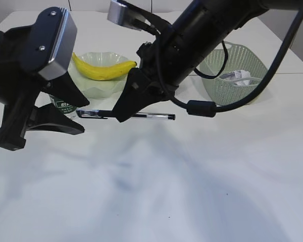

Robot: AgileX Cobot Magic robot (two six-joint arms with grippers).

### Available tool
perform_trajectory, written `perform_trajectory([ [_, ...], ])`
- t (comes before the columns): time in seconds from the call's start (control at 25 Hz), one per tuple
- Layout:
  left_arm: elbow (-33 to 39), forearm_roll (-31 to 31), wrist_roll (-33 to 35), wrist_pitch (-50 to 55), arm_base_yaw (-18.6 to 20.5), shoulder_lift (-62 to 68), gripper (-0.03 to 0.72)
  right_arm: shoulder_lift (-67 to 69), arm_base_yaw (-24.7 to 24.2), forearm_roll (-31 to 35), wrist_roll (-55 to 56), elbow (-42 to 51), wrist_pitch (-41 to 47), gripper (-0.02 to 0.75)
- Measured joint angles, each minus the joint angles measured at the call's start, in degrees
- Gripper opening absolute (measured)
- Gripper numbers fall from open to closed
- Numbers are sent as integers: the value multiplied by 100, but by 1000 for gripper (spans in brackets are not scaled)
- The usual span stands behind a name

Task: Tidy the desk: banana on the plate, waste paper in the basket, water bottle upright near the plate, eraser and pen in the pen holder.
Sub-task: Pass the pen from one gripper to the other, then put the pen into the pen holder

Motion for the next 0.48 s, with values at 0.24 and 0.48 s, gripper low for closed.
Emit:
perform_trajectory([
  [0.24, 0, 0, -427, -289, 134, 0, 450, 0, -413, -10, 0, 0, 0, 48],
  [0.48, 0, -3, -699, -470, 134, 0, 482, 0, -772, -10, 0, 0, -61, 48],
])
